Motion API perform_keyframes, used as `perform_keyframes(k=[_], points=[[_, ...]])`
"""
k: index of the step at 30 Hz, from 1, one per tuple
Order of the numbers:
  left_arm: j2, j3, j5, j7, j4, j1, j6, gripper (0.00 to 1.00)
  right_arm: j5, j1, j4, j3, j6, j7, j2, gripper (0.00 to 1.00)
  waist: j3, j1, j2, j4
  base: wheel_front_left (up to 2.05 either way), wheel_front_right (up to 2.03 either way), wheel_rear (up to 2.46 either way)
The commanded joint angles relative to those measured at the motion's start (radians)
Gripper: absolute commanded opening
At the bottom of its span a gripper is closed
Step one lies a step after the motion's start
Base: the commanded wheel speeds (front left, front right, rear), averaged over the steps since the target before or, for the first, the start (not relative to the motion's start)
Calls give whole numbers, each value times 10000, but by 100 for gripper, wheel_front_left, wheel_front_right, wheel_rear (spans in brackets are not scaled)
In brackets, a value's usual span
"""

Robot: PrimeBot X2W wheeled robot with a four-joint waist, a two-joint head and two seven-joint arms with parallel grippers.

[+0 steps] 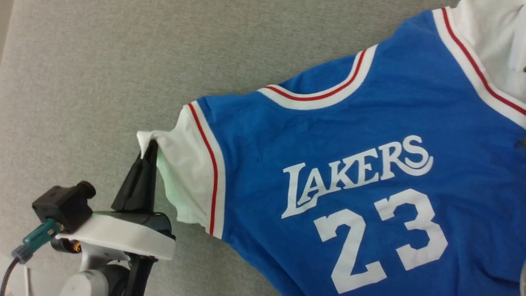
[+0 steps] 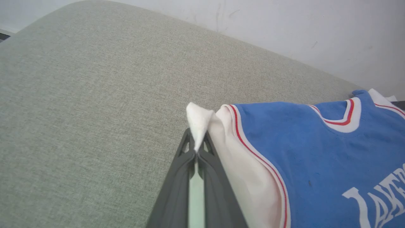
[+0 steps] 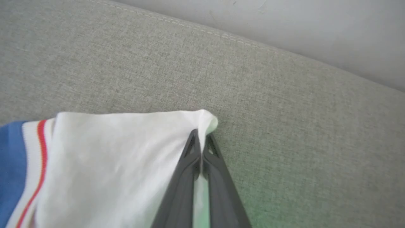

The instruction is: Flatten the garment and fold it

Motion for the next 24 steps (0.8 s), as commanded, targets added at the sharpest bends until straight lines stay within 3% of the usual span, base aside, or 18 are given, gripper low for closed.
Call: perform_keyframes(k=[1,11,18,24], points=[[62,92,30,-81,-49,-184,16,0,46,360,100,137,-7,57,86,0,-208,0,0,-242,0,0,0],[452,335,303,-144,-27,-1481,-50,0,1088,123,-459,221,-7,-2534,881,0,-1722,0,0,-1126,0,0,0],[1035,114,1072,250,900,-3998,-202,0,1930,-116,-808,-132,-7,-4699,1317,0,-3327,0,0,-1906,0,0,0],[1513,-226,1638,781,1690,-6045,-477,0,2560,-531,-880,198,-7,-5666,1477,0,-4453,0,0,-2674,0,0,0]])
